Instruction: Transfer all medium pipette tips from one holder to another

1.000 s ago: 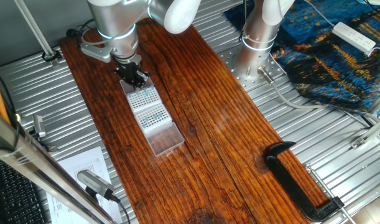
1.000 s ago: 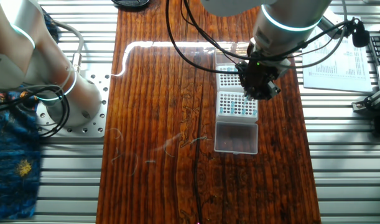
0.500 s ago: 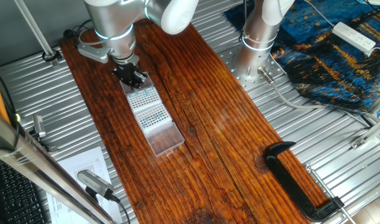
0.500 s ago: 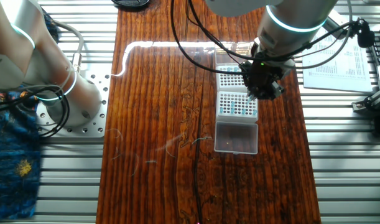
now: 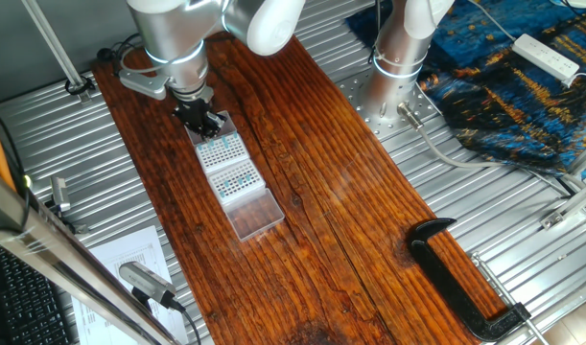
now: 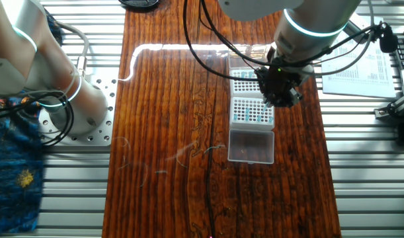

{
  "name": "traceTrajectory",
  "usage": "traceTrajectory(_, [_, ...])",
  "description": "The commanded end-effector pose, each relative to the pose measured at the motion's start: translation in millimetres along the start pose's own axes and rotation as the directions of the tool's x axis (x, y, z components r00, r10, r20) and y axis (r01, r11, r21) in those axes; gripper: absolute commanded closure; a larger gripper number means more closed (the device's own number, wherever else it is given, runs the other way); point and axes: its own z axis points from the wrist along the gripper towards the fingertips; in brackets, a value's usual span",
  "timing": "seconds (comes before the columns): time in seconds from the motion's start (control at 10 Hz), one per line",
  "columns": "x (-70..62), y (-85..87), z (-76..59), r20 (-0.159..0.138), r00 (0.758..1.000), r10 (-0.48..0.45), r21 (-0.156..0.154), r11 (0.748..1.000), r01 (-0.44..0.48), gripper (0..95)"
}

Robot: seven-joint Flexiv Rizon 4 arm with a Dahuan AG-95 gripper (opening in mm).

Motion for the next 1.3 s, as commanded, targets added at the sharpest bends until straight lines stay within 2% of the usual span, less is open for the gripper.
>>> traceTrajectory(0.1, [-0.6,-0.3,1.3,-0.001,1.0,-0.001,-0.001,1.0,0.001,95.0])
traceTrajectory(1.3, [-0.5,-1.6,9.1,0.001,1.0,-0.023,0.0,1.0,0.023,95.0])
